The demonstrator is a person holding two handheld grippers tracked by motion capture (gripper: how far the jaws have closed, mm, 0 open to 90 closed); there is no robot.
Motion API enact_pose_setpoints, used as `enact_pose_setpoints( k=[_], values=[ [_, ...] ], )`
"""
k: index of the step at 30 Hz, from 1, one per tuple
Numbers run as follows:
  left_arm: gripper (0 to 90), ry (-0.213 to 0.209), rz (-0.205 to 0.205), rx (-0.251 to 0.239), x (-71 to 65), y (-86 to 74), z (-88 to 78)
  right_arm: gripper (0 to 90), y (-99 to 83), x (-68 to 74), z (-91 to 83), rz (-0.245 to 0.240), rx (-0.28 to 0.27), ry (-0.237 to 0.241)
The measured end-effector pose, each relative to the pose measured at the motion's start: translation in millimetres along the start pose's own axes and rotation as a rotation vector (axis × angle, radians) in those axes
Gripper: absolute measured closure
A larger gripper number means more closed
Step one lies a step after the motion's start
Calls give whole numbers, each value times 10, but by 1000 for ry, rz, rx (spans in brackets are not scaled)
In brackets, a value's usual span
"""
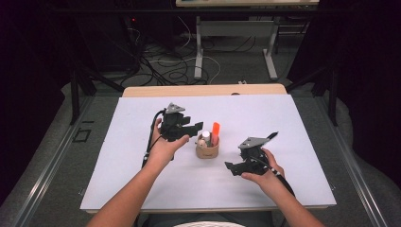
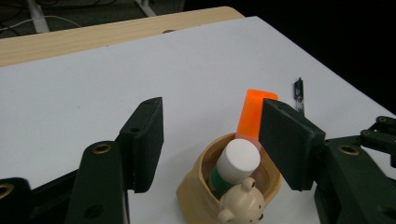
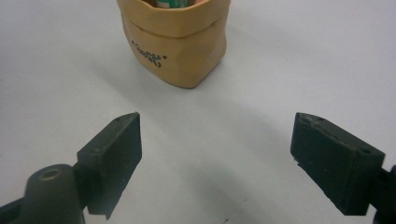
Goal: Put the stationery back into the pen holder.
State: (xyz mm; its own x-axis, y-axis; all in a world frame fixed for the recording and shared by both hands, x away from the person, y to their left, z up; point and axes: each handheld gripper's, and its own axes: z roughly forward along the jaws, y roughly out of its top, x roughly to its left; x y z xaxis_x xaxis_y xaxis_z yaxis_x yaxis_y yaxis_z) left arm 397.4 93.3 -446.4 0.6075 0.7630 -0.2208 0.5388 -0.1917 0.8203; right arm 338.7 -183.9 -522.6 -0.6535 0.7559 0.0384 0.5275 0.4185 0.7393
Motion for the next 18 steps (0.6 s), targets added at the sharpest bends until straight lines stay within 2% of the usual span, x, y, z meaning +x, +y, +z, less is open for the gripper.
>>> enact_pose_setpoints(
  k=[2, 3, 4, 7, 14, 18],
  values=[
    [387, -5, -12, -6, 26, -27, -45, 169, 4, -25, -18, 4, 11, 0],
    [379, -7, -13, -9, 41, -44, -68, 170, 2, -48, -10, -3, -6, -2],
    [367, -9, -13, -8, 59, -60, -88, 172, 4, -56, -25, 10, 7, 0],
    [352, -21, -33, -7, 84, -112, -126, 175, 2, -104, -35, 10, -2, -9],
    [289, -32, -20, -36, 135, -241, -274, 181, -2, -295, -137, 37, -25, -59],
    [268, -27, 8, -42, 168, -297, -355, 184, -18, -454, -215, 79, -63, -81]
  ],
)
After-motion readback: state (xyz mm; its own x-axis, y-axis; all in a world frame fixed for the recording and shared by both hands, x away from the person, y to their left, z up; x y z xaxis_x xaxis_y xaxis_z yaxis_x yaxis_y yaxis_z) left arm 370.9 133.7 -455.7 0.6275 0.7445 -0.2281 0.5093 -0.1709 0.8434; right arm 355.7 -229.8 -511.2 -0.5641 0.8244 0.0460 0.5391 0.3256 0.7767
